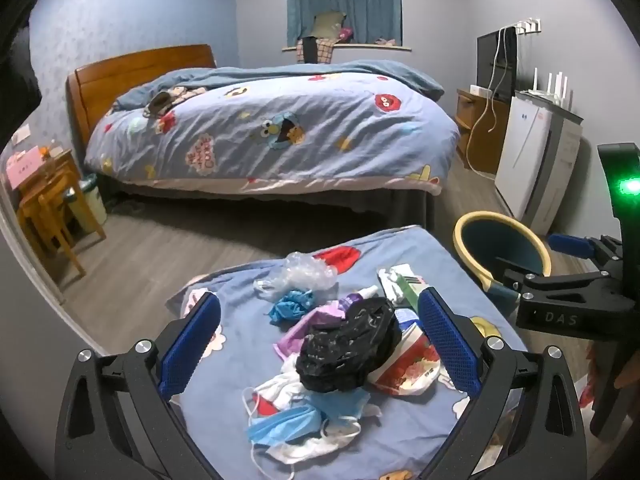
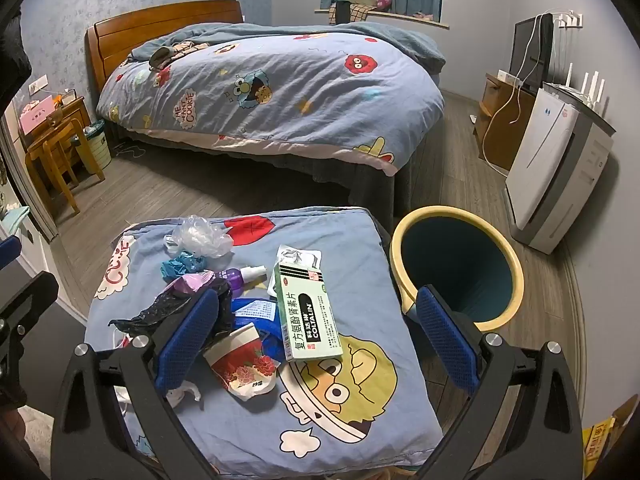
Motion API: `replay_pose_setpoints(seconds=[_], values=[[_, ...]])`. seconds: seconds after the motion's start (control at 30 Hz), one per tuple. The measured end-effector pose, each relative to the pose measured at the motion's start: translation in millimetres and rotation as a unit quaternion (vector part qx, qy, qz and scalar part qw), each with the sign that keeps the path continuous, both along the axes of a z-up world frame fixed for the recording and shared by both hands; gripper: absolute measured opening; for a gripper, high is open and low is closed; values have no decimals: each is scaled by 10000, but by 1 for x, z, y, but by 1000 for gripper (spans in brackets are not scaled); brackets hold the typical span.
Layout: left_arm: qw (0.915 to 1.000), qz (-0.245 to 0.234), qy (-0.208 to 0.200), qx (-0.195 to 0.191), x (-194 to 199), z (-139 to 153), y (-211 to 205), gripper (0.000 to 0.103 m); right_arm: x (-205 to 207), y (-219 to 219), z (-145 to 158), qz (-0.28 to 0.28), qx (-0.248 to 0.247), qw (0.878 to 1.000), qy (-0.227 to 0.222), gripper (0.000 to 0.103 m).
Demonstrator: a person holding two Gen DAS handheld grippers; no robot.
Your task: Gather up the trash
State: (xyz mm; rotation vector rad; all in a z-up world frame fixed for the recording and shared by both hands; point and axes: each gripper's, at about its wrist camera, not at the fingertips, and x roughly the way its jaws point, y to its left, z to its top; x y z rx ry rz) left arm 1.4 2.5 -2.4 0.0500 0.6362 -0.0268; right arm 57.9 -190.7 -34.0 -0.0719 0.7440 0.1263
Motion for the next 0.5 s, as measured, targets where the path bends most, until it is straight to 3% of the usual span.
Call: replay_pose_setpoints(seconds=[0.5], values=[[10000,-15,4,1,1,-4,0,98,0,0,0,2,2,10000,7,97]])
